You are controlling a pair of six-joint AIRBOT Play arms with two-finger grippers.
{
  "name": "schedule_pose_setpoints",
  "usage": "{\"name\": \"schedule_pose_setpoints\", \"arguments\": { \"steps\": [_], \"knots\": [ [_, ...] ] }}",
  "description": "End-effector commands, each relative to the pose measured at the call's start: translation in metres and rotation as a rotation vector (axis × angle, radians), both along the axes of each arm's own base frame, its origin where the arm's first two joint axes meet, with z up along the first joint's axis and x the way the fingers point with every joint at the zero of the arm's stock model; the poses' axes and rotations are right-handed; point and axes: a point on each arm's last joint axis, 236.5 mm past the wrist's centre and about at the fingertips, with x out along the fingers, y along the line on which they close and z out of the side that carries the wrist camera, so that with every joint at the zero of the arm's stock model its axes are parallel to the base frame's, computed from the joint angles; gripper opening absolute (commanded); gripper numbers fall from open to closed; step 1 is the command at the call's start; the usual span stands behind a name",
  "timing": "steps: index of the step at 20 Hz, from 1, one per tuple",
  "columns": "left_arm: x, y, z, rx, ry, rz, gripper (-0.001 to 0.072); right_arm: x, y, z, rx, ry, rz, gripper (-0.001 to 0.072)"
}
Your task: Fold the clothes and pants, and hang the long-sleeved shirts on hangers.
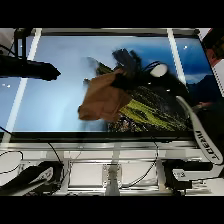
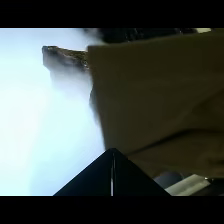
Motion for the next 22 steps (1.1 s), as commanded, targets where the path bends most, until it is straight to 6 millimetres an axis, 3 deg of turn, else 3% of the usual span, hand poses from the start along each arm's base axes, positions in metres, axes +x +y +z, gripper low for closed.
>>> {"name": "schedule_pose_setpoints", "arguments": {
  "steps": [1, 4, 6, 10, 12, 14, 17, 20, 22],
  "knots": [
    [-0.006, 0.005, 0.017, 0.020, -0.054, 0.008, 0.0028, -0.009, -0.106, 0.050, -0.008, 0.002, -0.069, 0.0007],
    [-0.014, 0.014, 0.031, 0.054, -0.099, 0.021, 0.0028, -0.014, -0.216, 0.086, -0.030, -0.048, -0.290, 0.0007],
    [-0.018, 0.021, 0.038, 0.077, -0.123, 0.037, 0.0028, -0.028, -0.287, 0.103, -0.061, -0.077, -0.460, 0.0007],
    [-0.023, 0.037, 0.047, 0.123, -0.157, 0.070, 0.0028, -0.085, -0.436, 0.110, -0.129, -0.057, -0.867, 0.0007],
    [-0.025, 0.043, 0.049, 0.144, -0.164, 0.083, 0.0028, -0.124, -0.495, 0.107, -0.125, -0.012, -1.067, 0.0007],
    [-0.025, 0.049, 0.048, 0.170, -0.167, 0.094, 0.0028, -0.169, -0.539, 0.099, -0.154, 0.032, -1.224, 0.0007],
    [-0.024, 0.056, 0.047, 0.195, -0.166, 0.107, 0.0028, -0.261, -0.588, 0.066, -0.298, 0.224, -1.434, 0.0008],
    [-0.023, 0.056, 0.047, 0.195, -0.165, 0.108, 0.0029, -0.328, -0.607, 0.038, -0.389, 0.429, -1.561, 0.0008],
    [-0.023, 0.058, 0.047, 0.200, -0.167, 0.111, 0.0028, -0.350, -0.612, 0.029, -0.441, 0.502, -1.581, 0.0009]
  ]
}}
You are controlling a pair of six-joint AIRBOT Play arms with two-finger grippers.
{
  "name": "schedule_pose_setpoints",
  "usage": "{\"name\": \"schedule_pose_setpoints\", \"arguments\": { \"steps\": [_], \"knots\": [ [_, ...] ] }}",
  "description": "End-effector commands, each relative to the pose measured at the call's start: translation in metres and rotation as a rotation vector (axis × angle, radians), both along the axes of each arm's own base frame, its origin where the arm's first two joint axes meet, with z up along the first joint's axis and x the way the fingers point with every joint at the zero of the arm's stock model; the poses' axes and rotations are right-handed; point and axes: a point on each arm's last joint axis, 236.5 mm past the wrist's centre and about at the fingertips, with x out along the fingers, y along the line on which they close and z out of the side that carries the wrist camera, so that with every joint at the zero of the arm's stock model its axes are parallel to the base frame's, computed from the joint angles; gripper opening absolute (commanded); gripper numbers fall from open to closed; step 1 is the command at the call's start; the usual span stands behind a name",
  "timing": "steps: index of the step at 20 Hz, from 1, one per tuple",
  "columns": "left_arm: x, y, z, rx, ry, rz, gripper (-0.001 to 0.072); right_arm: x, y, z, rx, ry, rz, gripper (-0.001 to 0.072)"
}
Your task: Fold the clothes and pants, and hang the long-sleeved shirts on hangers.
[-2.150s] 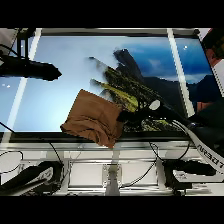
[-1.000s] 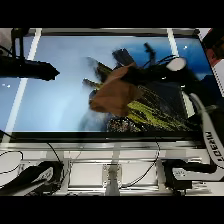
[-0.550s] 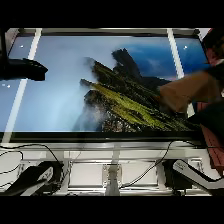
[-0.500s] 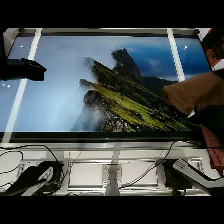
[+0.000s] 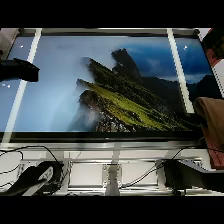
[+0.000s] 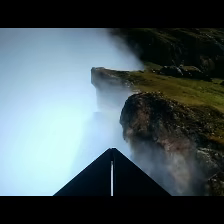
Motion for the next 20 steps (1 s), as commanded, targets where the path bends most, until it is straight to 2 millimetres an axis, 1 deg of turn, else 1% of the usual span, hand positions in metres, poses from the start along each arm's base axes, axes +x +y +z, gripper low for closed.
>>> {"name": "schedule_pose_setpoints", "arguments": {
  "steps": [1, 2, 4, 5, 6, 7, 8, 9, 10, 12, 13, 15, 16, 17, 18, 19, 20],
  "knots": [
    [0.002, 0.006, 0.000, 0.021, -0.005, 0.012, 0.0028, -0.069, -0.017, -0.021, -0.002, 0.197, -0.138, 0.0009],
    [0.003, 0.007, 0.000, 0.026, -0.010, 0.017, 0.0028, -0.073, -0.026, -0.019, -0.037, 0.210, -0.156, 0.0107],
    [0.004, 0.007, 0.002, 0.026, -0.018, 0.018, 0.0028, -0.072, -0.036, -0.015, -0.081, 0.195, -0.174, 0.0720],
    [0.004, 0.007, 0.002, 0.026, -0.021, 0.018, 0.0028, -0.069, -0.038, -0.013, -0.086, 0.183, -0.177, 0.0693],
    [0.004, 0.007, 0.002, 0.026, -0.021, 0.018, 0.0028, -0.065, -0.039, -0.012, -0.091, 0.166, -0.176, 0.0692],
    [0.004, 0.007, 0.002, 0.026, -0.021, 0.018, 0.0028, -0.059, -0.039, -0.010, -0.092, 0.138, -0.171, 0.0690],
    [0.004, 0.007, 0.002, 0.026, -0.021, 0.018, 0.0028, -0.048, -0.039, -0.007, -0.098, 0.107, -0.155, 0.0672],
    [0.004, 0.007, 0.002, 0.026, -0.021, 0.018, 0.0028, -0.032, -0.036, -0.003, -0.102, 0.074, -0.115, 0.0564],
    [0.004, 0.007, 0.002, 0.026, -0.020, 0.018, 0.0028, -0.010, -0.032, 0.000, -0.118, 0.046, -0.049, 0.0488],
    [0.004, 0.007, 0.002, 0.025, -0.020, 0.019, 0.0029, 0.049, -0.015, 0.010, -0.173, -0.009, 0.142, 0.0398],
    [0.004, 0.007, 0.002, 0.026, -0.020, 0.018, 0.0028, 0.082, 0.000, 0.015, -0.194, -0.044, 0.243, 0.0305],
    [0.004, 0.007, 0.002, 0.026, -0.020, 0.018, 0.0028, 0.152, 0.046, 0.029, -0.244, -0.134, 0.470, 0.0084],
    [0.004, 0.007, 0.002, 0.025, -0.020, 0.018, 0.0028, 0.177, 0.069, 0.034, -0.253, -0.164, 0.548, 0.0010],
    [0.004, 0.007, 0.002, 0.026, -0.020, 0.018, 0.0028, 0.198, 0.093, 0.037, -0.264, -0.179, 0.623, 0.0009],
    [0.004, 0.007, 0.002, 0.026, -0.020, 0.018, 0.0028, 0.214, 0.118, 0.037, -0.259, -0.190, 0.696, 0.0009],
    [0.004, 0.007, 0.002, 0.026, -0.020, 0.018, 0.0028, 0.228, 0.151, 0.036, -0.237, -0.197, 0.787, 0.0009],
    [0.004, 0.007, 0.002, 0.026, -0.020, 0.018, 0.0028, 0.237, 0.188, 0.032, -0.200, -0.197, 0.892, 0.0009]
  ]
}}
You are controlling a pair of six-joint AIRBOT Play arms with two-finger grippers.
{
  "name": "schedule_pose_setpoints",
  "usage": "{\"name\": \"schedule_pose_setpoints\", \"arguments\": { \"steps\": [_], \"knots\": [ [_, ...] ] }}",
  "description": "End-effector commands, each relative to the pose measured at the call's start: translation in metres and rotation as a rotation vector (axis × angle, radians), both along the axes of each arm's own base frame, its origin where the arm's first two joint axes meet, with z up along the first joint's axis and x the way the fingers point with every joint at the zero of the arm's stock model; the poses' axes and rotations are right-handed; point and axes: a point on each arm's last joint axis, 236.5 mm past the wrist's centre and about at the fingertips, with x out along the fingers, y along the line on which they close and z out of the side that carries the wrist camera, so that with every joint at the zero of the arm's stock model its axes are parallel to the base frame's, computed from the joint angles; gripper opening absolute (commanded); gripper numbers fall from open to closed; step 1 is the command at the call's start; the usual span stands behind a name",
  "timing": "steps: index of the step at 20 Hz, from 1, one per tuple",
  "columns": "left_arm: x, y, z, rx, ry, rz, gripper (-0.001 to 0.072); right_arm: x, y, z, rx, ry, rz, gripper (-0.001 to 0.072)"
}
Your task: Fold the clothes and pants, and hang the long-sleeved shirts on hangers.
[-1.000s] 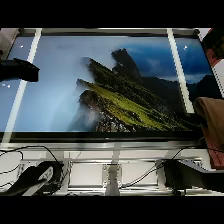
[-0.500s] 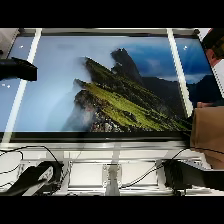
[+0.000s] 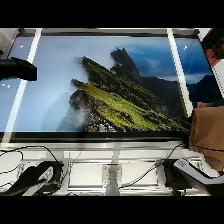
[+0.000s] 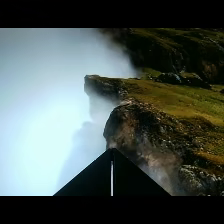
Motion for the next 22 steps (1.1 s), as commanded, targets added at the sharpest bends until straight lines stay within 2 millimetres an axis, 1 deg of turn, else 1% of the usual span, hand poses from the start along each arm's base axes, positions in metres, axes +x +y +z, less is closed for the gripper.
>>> {"name": "schedule_pose_setpoints", "arguments": {
  "steps": [1, 2, 3, 4, 5, 6, 7, 8, 10, 12, 14, 16, 19, 22],
  "knots": [
    [0.000, 0.000, 0.000, 0.000, 0.000, 0.000, 0.0028, 0.045, 0.125, 0.000, 0.029, 0.015, 0.368, 0.0009],
    [0.000, 0.000, 0.000, 0.000, 0.000, 0.000, 0.0028, 0.046, 0.164, -0.005, 0.029, 0.050, 0.484, 0.0009],
    [0.000, 0.000, 0.000, 0.000, 0.000, 0.001, 0.0028, 0.045, 0.199, -0.010, 0.006, 0.085, 0.588, 0.0008],
    [0.000, 0.000, 0.000, 0.000, 0.000, 0.000, 0.0028, 0.039, 0.234, -0.016, -0.031, 0.126, 0.698, 0.0008],
    [0.000, 0.000, 0.000, 0.000, 0.000, 0.000, 0.0028, 0.031, 0.262, -0.024, -0.085, 0.173, 0.797, 0.0008],
    [0.000, 0.000, 0.000, 0.000, 0.000, 0.000, 0.0028, 0.024, 0.282, -0.031, -0.148, 0.214, 0.874, 0.0008],
    [0.000, 0.000, 0.000, 0.000, 0.000, 0.000, 0.0028, 0.018, 0.294, -0.038, -0.226, 0.252, 0.934, 0.0009],
    [0.000, 0.000, 0.000, 0.000, 0.000, 0.000, 0.0028, 0.016, 0.298, -0.042, -0.305, 0.279, 0.967, 0.0009],
    [0.000, 0.000, 0.000, 0.000, 0.000, 0.000, 0.0028, 0.024, 0.295, -0.043, -0.424, 0.282, 0.957, 0.0009],
    [0.000, 0.000, 0.000, 0.000, 0.000, 0.000, 0.0028, 0.042, 0.285, -0.037, -0.424, 0.245, 0.821, 0.0009],
    [0.000, 0.000, 0.000, 0.000, 0.000, 0.000, 0.0028, 0.053, 0.279, -0.031, -0.411, 0.205, 0.753, 0.0009],
    [0.000, 0.000, 0.000, 0.000, 0.000, 0.001, 0.0028, 0.057, 0.282, -0.029, -0.405, 0.185, 0.750, 0.0009],
    [0.000, 0.000, 0.000, 0.000, 0.000, 0.000, 0.0028, 0.055, 0.292, -0.028, -0.361, 0.171, 0.766, 0.0010],
    [0.000, 0.000, 0.000, 0.000, 0.000, 0.000, 0.0028, 0.055, 0.292, -0.028, -0.362, 0.171, 0.766, 0.0010]
  ]
}}
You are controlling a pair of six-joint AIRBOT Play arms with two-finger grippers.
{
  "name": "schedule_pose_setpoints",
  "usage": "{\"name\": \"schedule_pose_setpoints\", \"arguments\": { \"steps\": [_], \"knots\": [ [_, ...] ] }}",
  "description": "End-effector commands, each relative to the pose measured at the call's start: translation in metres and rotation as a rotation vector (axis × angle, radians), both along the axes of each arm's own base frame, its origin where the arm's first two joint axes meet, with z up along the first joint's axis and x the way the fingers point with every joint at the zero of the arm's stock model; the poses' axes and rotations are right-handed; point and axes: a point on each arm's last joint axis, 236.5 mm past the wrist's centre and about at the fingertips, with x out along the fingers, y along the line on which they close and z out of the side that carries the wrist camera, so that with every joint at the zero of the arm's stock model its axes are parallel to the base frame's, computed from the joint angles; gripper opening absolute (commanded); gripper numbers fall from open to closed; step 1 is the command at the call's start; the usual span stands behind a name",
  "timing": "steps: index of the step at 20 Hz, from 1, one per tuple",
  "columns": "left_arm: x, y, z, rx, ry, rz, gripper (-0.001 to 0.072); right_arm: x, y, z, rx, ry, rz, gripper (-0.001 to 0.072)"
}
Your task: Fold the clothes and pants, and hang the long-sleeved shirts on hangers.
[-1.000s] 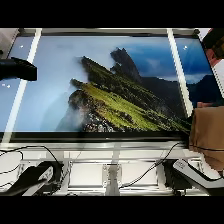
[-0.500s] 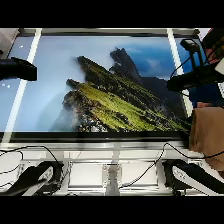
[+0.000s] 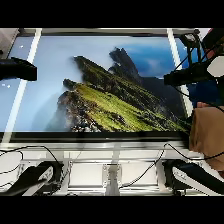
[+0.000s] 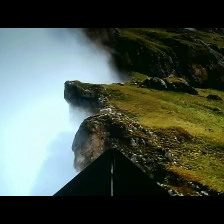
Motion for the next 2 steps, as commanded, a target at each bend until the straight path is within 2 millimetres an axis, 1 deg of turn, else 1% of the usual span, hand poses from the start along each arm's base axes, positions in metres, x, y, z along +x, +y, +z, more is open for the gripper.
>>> {"name": "schedule_pose_setpoints", "arguments": {
  "steps": [1, 2],
  "knots": [
    [0.0000, 0.0001, 0.0000, 0.000, 0.000, 0.000, 0.0028, 0.0018, 0.0030, 0.0017, 0.013, -0.009, -0.005, 0.0009],
    [0.0000, 0.0001, -0.0001, 0.000, 0.000, 0.000, 0.0028, 0.0018, 0.0030, 0.0018, 0.014, -0.009, -0.005, 0.0009]
  ]
}}
